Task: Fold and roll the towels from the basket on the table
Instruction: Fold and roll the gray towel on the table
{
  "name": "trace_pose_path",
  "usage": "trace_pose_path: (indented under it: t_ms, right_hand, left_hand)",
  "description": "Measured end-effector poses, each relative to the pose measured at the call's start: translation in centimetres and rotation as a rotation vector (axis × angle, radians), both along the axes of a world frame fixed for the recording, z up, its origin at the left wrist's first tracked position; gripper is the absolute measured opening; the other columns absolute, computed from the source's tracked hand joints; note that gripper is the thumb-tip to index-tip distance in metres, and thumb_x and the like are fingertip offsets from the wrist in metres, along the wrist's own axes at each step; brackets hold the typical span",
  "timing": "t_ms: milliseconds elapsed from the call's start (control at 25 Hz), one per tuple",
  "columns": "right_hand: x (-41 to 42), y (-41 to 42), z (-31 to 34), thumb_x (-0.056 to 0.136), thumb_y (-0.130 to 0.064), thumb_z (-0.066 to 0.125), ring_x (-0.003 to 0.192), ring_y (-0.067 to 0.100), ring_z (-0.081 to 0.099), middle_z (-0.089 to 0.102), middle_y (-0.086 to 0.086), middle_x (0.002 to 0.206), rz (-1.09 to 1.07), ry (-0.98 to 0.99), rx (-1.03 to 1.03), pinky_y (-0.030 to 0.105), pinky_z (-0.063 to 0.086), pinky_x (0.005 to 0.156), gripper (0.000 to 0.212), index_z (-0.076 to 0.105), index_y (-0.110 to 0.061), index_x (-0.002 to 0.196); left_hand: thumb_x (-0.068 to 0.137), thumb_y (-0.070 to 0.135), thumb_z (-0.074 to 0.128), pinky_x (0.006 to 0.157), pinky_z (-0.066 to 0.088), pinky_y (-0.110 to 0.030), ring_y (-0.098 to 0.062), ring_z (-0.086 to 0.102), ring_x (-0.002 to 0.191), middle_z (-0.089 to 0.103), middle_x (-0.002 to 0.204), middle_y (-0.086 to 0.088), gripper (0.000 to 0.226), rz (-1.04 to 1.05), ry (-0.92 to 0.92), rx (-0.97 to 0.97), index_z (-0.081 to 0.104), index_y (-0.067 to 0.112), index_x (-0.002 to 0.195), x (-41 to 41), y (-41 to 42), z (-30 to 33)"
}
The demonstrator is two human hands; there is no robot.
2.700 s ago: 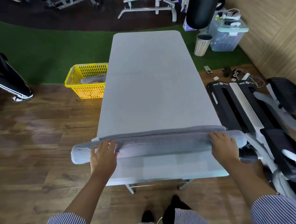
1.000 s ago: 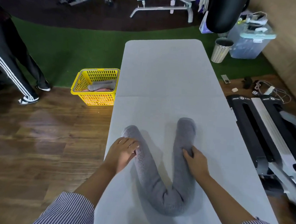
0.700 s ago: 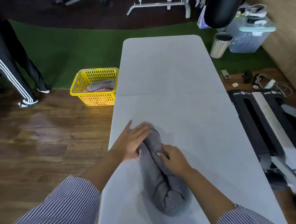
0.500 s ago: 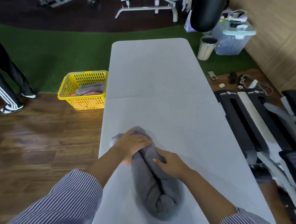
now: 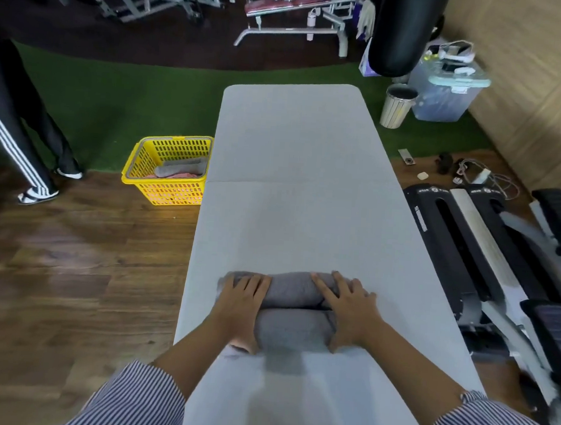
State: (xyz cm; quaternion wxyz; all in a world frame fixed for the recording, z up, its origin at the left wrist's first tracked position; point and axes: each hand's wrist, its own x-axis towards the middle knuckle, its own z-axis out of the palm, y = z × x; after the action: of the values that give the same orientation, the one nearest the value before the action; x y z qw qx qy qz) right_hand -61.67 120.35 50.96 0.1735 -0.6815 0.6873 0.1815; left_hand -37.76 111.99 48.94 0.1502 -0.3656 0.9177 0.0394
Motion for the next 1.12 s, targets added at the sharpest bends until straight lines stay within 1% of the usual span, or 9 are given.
trace_pose_path:
  t_ms: [120,280,440,520,640,760,840,1000,1120]
  right_hand:
    - [-1.1,0.5,-0.4,0.059,-0.053,0.075,0.134,0.036,0.019,-0.002,0.004,0.156,0.084,-0.052,-0.084,0.047,0.037,0.099,0.13,-0.03,-0.045,0.134]
    - [-2.3,1.0,-0.3,0.057,-0.049,0.075,0.132,0.032,0.02,-0.001,0.005,0.155,0.141,-0.05,-0.102,0.044,0.038,0.098,0.135,-0.043,-0.048,0.123]
    - [-0.8,1.0,-0.6,0.059,-0.057,0.072,0.138,0.036,0.009,-0.007,0.006,0.155,0.088,0.026,-0.07,0.058,0.03,0.101,0.129,-0.027,-0.038,0.139]
    - [-1.6,0.7,-0.4,0.065,-0.046,0.073,0.137,0.034,0.013,-0.003,0.005,0.155,0.127,-0.009,-0.089,0.053,0.032,0.103,0.123,-0.024,-0.037,0.141]
    - [-3.6,0.3,0.5,0.066,-0.032,0.074,0.138,0.031,0.013,0.0,0.002,0.155,0.243,-0.068,-0.061,0.049,0.026,0.108,0.124,-0.027,-0.04,0.137]
    - [-3.4,-0.7,1.2,0.056,-0.043,0.083,0.141,0.037,0.0,-0.014,0.005,0.155,0.192,-0.059,0.057,0.065,0.02,0.105,0.137,-0.026,-0.04,0.139]
    - [-2.3,-1.4,0.9,0.05,-0.049,0.085,0.139,0.045,-0.003,-0.023,0.006,0.153,0.13,-0.01,0.122,0.071,0.024,0.098,0.146,-0.033,-0.04,0.135]
    - [-2.0,-1.6,-0.9,0.052,-0.046,0.078,0.124,0.039,0.03,0.017,0.012,0.146,0.132,0.059,0.022,0.055,0.038,0.093,0.132,-0.023,-0.04,0.138]
    - [-2.3,-2.4,-0.4,0.058,-0.047,0.07,0.119,0.033,0.036,0.029,0.007,0.139,0.113,0.014,-0.004,0.05,0.039,0.092,0.113,-0.006,-0.041,0.141]
  left_hand:
    - [0.046,0.054,0.076,0.112,0.016,-0.049,-0.021,0.023,0.14,0.019,0.153,-0.004,0.135,-0.004,-0.111,-0.024,0.0,0.013,0.15,0.2,0.1,1.0]
    - [0.05,0.048,0.082,0.112,0.017,-0.048,-0.026,0.019,0.141,0.013,0.153,-0.01,0.141,-0.043,-0.248,-0.118,-0.012,0.014,0.149,0.3,1.5,0.9]
    - [0.046,0.054,0.078,0.107,0.026,-0.042,-0.027,0.033,0.129,0.03,0.145,-0.011,0.142,-0.015,-0.246,-0.135,-0.012,0.018,0.149,0.4,1.7,0.5]
    - [0.041,0.061,0.074,0.105,0.028,-0.041,-0.025,0.035,0.129,0.031,0.144,-0.008,0.142,0.046,-0.235,-0.112,-0.01,0.021,0.149,0.4,1.9,0.7]
    - [0.037,0.072,0.072,0.109,0.026,-0.045,-0.026,0.03,0.135,0.024,0.151,-0.006,0.145,0.154,-0.187,-0.013,-0.004,0.021,0.148,-0.2,2.7,0.6]
    - [0.036,0.07,0.077,0.111,0.017,-0.058,-0.031,0.014,0.143,0.007,0.157,-0.01,0.147,0.152,-0.253,-0.014,-0.002,0.015,0.148,-1.4,3.2,0.9]
    - [0.04,0.063,0.08,0.112,0.013,-0.058,-0.032,0.009,0.145,0.008,0.156,-0.012,0.143,0.164,-0.284,-0.001,0.0,0.014,0.148,-1.8,3.2,0.9]
    - [0.048,0.046,0.083,0.098,0.04,-0.037,-0.026,0.046,0.121,0.041,0.135,-0.013,0.132,0.259,-0.303,0.013,0.001,0.016,0.147,-2.7,3.2,1.1]
    - [0.062,0.041,0.079,0.087,0.048,-0.04,-0.026,0.053,0.108,0.048,0.125,-0.011,0.118,0.342,-0.232,0.019,0.0,0.02,0.148,-2.7,4.2,1.5]
